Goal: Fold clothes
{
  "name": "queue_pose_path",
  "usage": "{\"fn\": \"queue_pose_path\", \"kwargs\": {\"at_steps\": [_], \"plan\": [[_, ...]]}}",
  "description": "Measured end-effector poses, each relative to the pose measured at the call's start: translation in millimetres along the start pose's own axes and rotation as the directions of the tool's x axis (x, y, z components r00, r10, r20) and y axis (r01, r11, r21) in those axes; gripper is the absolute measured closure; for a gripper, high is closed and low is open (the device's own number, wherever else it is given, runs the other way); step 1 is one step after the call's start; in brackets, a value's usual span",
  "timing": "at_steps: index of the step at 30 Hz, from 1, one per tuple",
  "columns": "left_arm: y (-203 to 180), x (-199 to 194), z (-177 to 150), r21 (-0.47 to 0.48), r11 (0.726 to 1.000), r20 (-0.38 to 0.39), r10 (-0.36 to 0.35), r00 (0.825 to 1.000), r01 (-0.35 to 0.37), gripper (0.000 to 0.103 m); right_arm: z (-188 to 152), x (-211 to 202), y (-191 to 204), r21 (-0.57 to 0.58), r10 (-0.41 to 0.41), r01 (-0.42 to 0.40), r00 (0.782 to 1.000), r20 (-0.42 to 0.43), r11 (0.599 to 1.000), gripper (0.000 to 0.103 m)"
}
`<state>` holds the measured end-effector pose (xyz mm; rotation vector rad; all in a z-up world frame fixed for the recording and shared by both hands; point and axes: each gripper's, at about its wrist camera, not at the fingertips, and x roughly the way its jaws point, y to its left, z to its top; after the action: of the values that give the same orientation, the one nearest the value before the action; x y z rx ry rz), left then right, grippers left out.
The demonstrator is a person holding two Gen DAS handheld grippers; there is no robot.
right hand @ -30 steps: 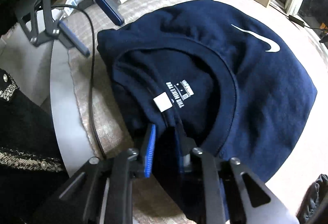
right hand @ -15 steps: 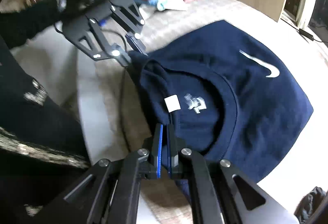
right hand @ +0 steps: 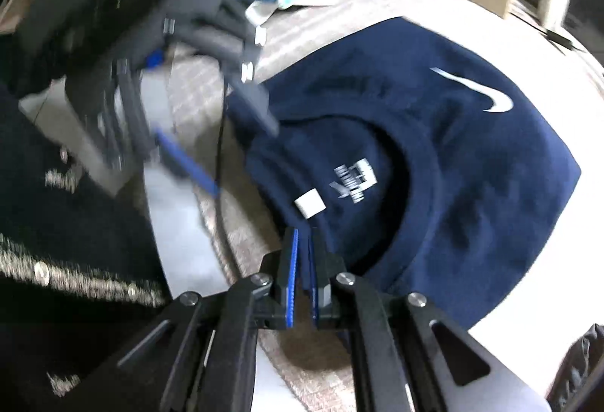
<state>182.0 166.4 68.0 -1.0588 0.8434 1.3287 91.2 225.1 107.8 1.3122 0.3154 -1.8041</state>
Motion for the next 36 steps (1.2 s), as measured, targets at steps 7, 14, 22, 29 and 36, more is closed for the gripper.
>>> {"fn": "queue_pose_path", "kwargs": {"at_steps": [7, 14, 22, 29, 36], "plan": [[1, -25, -27, -0.142, 0.981, 0.03, -0.129, 0.991, 0.132, 0.054, -24, 21, 1, 0.058, -0.042, 0.047, 0.995, -0.092, 0.997, 0.096], [86, -93, -53, -0.448, 0.893, 0.207, 0.075, 0.976, 0.027, 0.049, -31, -81, -61, 0.398, -0.184, 0.053, 0.937, 0.298, 0.916, 0.056], [92, -57, 32, -0.446, 0.895, 0.251, 0.152, 0.956, -0.025, 0.049, -33, -70, -146, 0.629, -0.371, 0.151, 0.899, 0.234, 0.762, 0.088], [77, 11, 93, -0.418, 0.908, 0.206, 0.052, 0.977, 0.039, 0.044, -40, -52, -182, 0.549, -0.278, 0.125, 0.939, 0.204, 0.827, 0.089], [36, 32, 95, -0.165, 0.981, 0.097, 0.116, 0.988, -0.099, 0.027, -29, -27, -190, 0.395, -0.191, 0.083, 0.951, 0.242, 0.915, 0.066]]}}
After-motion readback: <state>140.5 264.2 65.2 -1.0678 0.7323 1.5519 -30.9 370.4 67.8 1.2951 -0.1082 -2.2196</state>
